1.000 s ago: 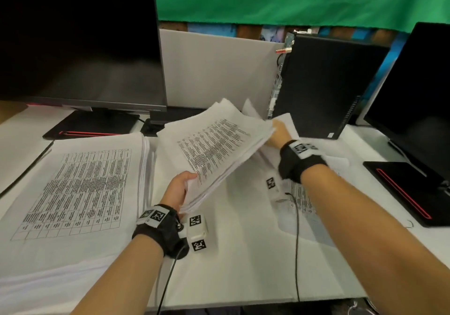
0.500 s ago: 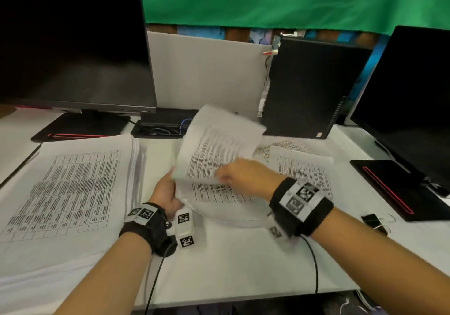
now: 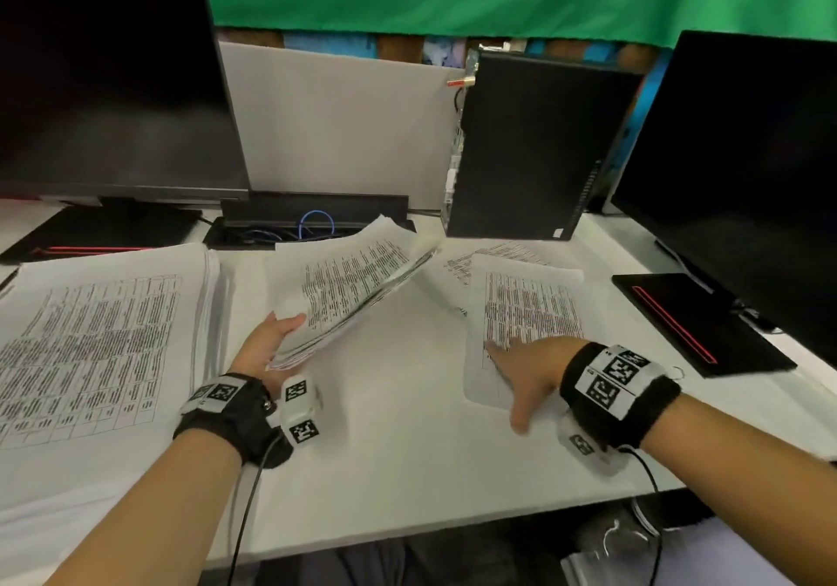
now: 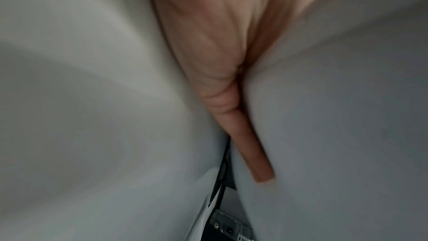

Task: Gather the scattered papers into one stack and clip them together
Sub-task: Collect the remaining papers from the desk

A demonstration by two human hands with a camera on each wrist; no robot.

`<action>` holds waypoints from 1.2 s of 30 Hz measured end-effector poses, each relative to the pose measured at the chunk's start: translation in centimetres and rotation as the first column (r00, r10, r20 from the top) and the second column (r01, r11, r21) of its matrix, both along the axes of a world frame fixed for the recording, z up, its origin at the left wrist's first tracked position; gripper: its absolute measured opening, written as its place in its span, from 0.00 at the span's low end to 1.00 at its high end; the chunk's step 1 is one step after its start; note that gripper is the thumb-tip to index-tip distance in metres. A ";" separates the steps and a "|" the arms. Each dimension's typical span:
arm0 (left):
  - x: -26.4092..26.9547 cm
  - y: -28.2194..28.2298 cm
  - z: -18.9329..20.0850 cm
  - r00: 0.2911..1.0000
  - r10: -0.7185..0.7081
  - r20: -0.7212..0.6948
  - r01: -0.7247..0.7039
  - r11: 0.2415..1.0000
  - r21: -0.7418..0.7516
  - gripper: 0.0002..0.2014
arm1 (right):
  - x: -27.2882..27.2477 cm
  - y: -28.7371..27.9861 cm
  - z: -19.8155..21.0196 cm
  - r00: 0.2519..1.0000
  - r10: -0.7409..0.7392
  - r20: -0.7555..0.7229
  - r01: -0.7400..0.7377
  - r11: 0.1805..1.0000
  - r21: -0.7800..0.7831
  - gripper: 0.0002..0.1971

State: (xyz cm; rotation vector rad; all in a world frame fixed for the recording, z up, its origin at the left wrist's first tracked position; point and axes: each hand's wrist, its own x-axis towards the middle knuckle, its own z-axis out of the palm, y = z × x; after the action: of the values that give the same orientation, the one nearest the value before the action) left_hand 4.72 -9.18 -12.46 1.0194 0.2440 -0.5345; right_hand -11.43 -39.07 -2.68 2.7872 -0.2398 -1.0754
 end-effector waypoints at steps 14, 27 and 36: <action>-3.0 -1.0 3.6 0.985 0.008 0.174 -0.029 0.993 0.116 0.18 | 5.6 -2.7 9.3 0.745 0.043 0.666 0.082 0.984 -0.156 0.25; -2.4 -0.4 3.3 0.989 0.044 0.142 -0.067 0.984 0.162 0.13 | 13.7 0.9 -1.5 0.888 -0.278 0.366 0.253 0.960 0.116 0.34; -3.1 -0.9 3.5 0.977 -0.067 0.202 0.031 0.984 0.178 0.13 | 13.4 -1.5 -2.7 0.833 -0.084 0.547 0.119 0.993 -0.028 0.13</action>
State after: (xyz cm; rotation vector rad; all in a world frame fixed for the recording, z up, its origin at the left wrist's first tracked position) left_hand 1.61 -10.13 -9.00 1.2454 0.0812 -0.4528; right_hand 1.99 -40.56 -5.41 2.9825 -0.4763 -0.2443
